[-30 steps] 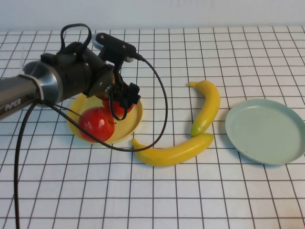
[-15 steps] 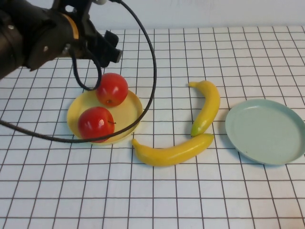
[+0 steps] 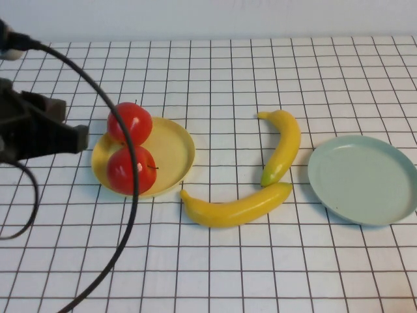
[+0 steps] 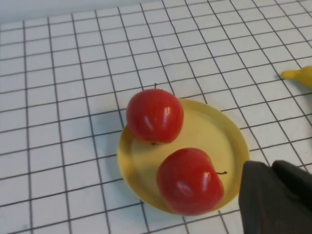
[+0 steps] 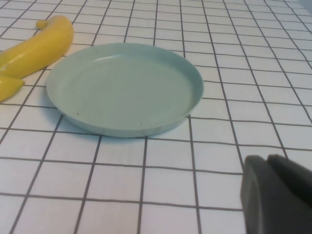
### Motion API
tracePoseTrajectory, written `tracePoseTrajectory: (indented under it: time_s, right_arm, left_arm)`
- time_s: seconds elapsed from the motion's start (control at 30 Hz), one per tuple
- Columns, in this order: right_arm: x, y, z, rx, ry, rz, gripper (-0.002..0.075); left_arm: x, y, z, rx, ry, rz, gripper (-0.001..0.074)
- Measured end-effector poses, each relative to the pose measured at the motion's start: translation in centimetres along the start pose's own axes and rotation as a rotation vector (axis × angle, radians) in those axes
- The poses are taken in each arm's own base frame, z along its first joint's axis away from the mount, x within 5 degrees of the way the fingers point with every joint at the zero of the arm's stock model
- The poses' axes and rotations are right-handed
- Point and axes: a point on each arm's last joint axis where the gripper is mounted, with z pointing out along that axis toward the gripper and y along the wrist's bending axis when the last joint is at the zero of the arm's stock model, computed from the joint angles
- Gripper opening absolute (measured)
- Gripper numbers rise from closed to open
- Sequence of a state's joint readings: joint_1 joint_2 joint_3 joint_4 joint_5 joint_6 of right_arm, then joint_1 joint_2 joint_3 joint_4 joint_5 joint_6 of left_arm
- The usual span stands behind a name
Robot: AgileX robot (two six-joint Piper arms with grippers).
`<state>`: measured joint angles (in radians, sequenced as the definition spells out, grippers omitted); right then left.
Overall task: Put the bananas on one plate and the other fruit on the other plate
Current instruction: Put another type of fruit in the right plate
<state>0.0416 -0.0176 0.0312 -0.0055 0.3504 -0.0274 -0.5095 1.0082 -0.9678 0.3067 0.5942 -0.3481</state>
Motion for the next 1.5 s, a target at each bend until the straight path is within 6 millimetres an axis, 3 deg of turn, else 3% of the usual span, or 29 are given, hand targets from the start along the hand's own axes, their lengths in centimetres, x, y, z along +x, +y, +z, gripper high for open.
tracePoseTrajectory:
  time_s: [0.23,0.4,0.63,0.8,1.0,1.27,1.5]
  right_arm:
    - [0.0,0.0,0.0,0.000,0.000,0.000,-0.0015]
    - [0.0,0.0,0.0,0.000,0.000,0.000,-0.0015]
    - [0.0,0.0,0.0,0.000,0.000,0.000,-0.0015]
    - [0.0,0.0,0.0,0.000,0.000,0.000,-0.0015]
    - [0.0,0.0,0.0,-0.002,0.000,0.005,-0.0015]
    - [0.0,0.0,0.0,0.000,-0.002,0.000,-0.0015]
    - [0.0,0.0,0.0,-0.002,-0.002,0.005,-0.0015]
  left_arm:
    - [1.1,1.7,-5.7,-0.065,-0.051,0.095,0.0003]
    - [3.3,2.9,-9.2,-0.117,0.017,0.070,0.0003]
    - [8.6,3.8,-10.7,-0.135,-0.188,0.103,0.0002]
    - [14.3,4.0,-10.4,-0.165,-0.357,0.082,0.0002]
    - [19.7,4.1,-8.4,-0.246,-0.355,0.001,0.0002]
    - [23.7,4.1,-4.6,-0.276,-0.302,-0.019,0.0002]
    - [24.7,3.9,-4.0,-0.250,-0.256,-0.031,0.0002]
